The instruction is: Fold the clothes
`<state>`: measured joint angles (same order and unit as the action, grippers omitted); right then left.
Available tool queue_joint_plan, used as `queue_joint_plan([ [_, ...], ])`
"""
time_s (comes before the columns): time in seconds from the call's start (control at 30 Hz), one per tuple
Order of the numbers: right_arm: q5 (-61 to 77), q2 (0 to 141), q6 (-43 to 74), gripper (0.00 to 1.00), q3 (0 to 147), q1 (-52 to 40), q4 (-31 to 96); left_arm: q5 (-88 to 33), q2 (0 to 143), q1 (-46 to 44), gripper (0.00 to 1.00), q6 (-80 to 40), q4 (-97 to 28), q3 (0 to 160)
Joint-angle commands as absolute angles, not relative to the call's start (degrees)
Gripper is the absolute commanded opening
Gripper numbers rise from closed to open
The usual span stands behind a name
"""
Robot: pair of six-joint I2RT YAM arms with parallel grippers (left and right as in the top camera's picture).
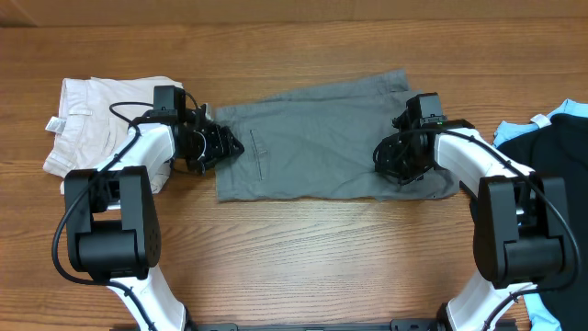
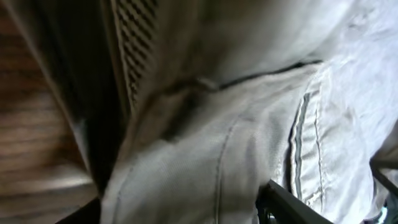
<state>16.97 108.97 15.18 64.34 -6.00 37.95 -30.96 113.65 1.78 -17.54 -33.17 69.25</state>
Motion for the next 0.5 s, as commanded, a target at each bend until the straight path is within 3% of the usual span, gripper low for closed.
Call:
queue_joint_plan([
  [0.0,15.1,112.1,15.2,0.15,63.3,-6.2,37.8,-26.1,117.6,2.8,0.67,-16.8,-36.7,66.3],
  [0.1,15.1,112.1,15.2,0.15,63.3,-6.2,37.8,-26.9,117.6,4.9,0.73,-13.1,-38.2,65.8],
  [0.2,15.1,112.1,15.2,0.15,63.3,-6.2,37.8,-28.5,117.6,7.9,0.88,-9.2,-37.7,64.0],
  [0.27,15.1,112.1,15.2,0.15,63.3,-6.2,37.7,-31.8,117.6,9.8,0.92,-7.2,-35.8,62.7],
  [0.47,15.1,112.1,15.2,0.15,63.3,-6.2,37.7,-35.1,117.6,10.9,0.88,-7.6,-31.6,61.2],
])
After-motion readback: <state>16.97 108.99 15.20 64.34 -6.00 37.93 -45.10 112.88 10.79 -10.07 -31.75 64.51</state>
